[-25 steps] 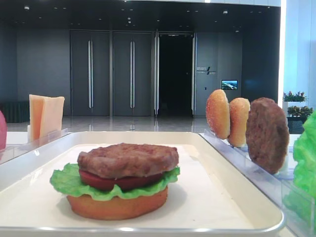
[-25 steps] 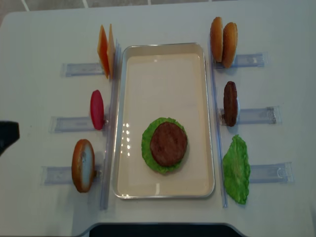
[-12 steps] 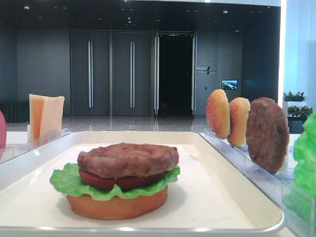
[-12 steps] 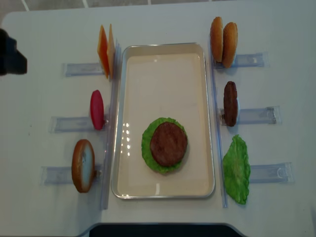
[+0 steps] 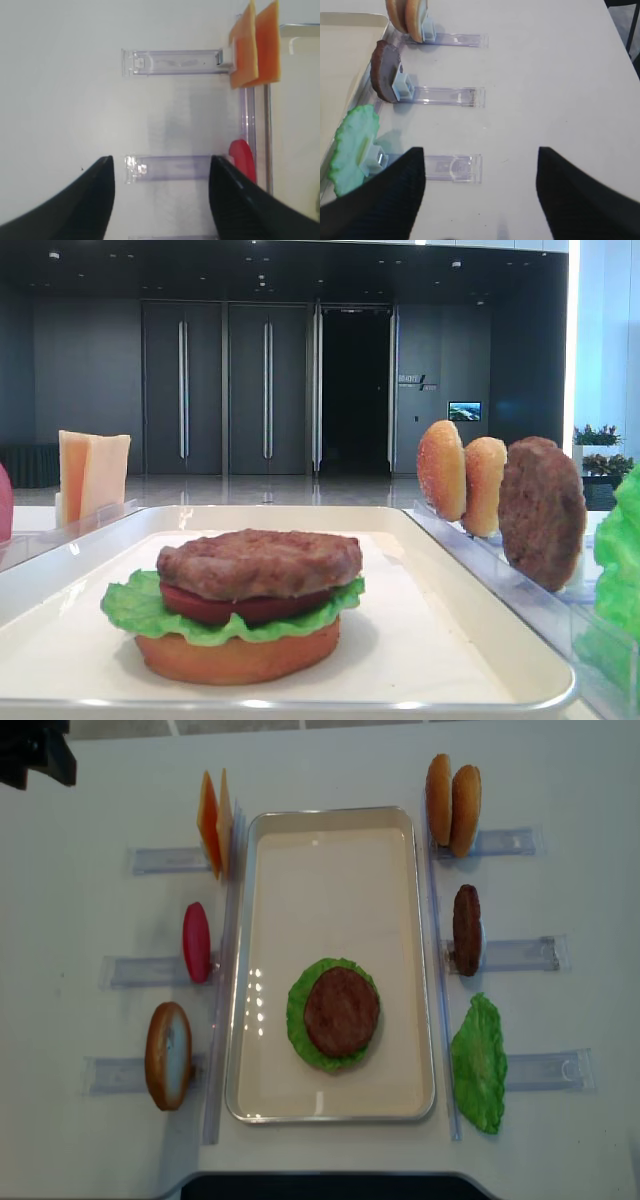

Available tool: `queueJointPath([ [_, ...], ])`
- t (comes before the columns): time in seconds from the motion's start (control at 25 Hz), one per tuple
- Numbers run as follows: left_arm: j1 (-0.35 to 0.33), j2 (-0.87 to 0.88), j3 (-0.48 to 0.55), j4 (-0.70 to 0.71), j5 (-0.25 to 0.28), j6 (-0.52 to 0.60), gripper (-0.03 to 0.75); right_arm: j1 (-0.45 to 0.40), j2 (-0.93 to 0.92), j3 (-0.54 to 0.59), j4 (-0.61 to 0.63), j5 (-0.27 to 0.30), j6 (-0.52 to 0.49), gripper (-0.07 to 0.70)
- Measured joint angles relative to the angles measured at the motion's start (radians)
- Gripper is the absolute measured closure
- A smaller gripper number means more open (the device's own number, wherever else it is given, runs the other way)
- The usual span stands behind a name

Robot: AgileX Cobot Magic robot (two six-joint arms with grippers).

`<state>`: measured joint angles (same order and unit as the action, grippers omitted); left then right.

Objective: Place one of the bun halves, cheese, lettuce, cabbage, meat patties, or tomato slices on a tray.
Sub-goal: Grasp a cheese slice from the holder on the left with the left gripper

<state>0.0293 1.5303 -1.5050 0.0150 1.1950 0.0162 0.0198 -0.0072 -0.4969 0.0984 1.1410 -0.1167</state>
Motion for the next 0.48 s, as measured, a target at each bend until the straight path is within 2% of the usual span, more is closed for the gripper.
queueJointPath([
  [0.24, 0.000, 0.181, -0.160, 0.009, 0.003, -0.004, 0.263, 0.000, 0.000, 0.000, 0.000, 0.000, 0.000, 0.149],
  [0.48, 0.000, 0.372, -0.378, 0.009, 0.039, -0.043, 0.263, 0.000, 0.000, 0.000, 0.000, 0.000, 0.000, 0.149],
])
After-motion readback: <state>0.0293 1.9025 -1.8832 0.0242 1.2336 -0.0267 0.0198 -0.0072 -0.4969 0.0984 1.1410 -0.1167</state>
